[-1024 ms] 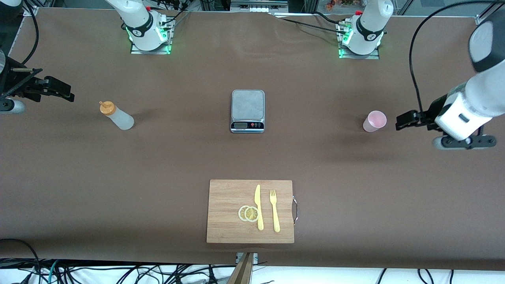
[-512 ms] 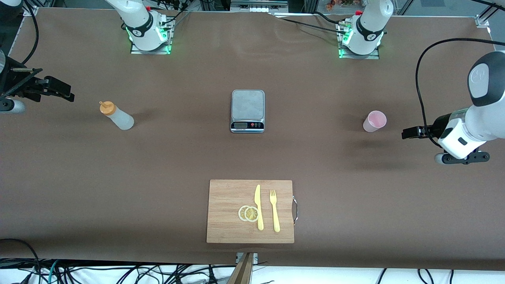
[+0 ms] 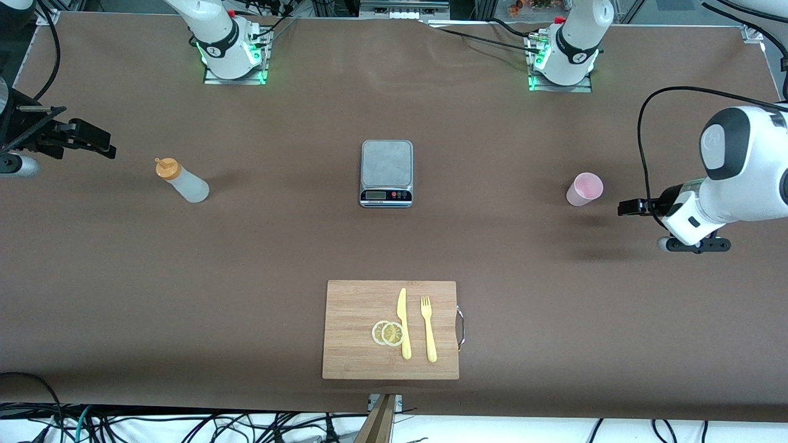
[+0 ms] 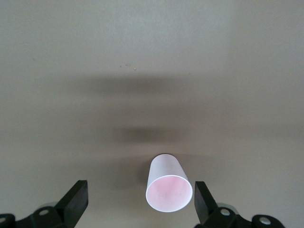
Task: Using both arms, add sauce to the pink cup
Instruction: 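Move the left gripper down over the pink cup, then close the left gripper on the pink cup and lift it, then carry the pink cup with the left gripper onto the scale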
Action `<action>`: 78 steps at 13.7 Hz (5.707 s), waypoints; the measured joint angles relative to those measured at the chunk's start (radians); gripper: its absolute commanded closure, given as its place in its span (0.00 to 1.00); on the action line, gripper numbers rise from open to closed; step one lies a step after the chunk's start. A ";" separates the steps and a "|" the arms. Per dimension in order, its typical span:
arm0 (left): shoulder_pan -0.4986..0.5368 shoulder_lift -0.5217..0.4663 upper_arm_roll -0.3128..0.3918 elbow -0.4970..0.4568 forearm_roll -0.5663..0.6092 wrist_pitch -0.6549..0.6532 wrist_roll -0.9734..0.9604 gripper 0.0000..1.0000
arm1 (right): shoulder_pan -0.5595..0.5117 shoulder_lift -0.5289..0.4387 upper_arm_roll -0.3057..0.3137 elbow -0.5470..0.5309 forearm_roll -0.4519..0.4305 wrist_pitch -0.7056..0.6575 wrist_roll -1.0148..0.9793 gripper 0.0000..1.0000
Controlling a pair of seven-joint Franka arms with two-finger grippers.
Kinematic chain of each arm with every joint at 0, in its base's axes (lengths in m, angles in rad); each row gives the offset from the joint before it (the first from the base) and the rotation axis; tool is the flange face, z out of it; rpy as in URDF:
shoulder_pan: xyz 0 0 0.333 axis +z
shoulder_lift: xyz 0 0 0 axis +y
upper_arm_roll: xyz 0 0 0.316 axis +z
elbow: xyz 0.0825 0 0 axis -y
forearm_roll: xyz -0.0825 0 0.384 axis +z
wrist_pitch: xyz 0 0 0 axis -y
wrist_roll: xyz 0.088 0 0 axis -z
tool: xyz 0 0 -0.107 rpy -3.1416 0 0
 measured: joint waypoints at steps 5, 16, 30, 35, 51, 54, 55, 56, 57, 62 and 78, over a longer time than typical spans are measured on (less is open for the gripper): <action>0.000 -0.064 -0.001 -0.238 0.000 0.204 0.007 0.02 | 0.000 0.000 0.000 0.000 0.000 0.000 0.000 0.00; -0.016 -0.162 -0.005 -0.492 0.000 0.408 0.042 0.04 | 0.000 0.000 0.000 0.000 0.000 0.000 0.000 0.00; -0.016 -0.161 -0.005 -0.630 0.000 0.608 0.106 1.00 | 0.000 0.000 0.000 0.000 0.000 0.000 0.000 0.00; -0.016 -0.162 -0.006 -0.624 0.000 0.609 0.107 1.00 | 0.000 0.000 0.000 0.000 0.000 0.000 0.000 0.00; -0.481 -0.098 -0.257 -0.259 -0.052 0.434 -0.638 1.00 | 0.000 0.000 0.000 0.000 0.000 0.000 0.000 0.00; -0.555 -0.005 -0.272 -0.174 -0.058 0.434 -0.818 1.00 | 0.000 0.000 0.000 0.001 0.000 0.000 0.000 0.00; -0.576 0.028 -0.272 -0.145 -0.058 0.434 -0.875 1.00 | 0.000 0.000 0.000 0.001 0.000 0.000 0.000 0.00; -0.595 0.059 -0.273 -0.117 -0.058 0.434 -0.929 1.00 | 0.000 0.000 0.000 0.001 0.000 0.000 0.000 0.00; -0.612 0.085 -0.273 -0.093 -0.058 0.434 -0.974 1.00 | 0.000 0.000 0.000 0.001 0.000 0.000 0.000 0.00; -0.647 0.147 -0.320 -0.052 -0.059 0.434 -1.110 1.00 | 0.000 0.000 0.000 0.001 0.000 0.000 0.000 0.00; -0.658 0.188 -0.361 -0.044 -0.059 0.504 -1.161 0.17 | 0.000 0.000 0.000 0.001 0.000 -0.005 0.000 0.00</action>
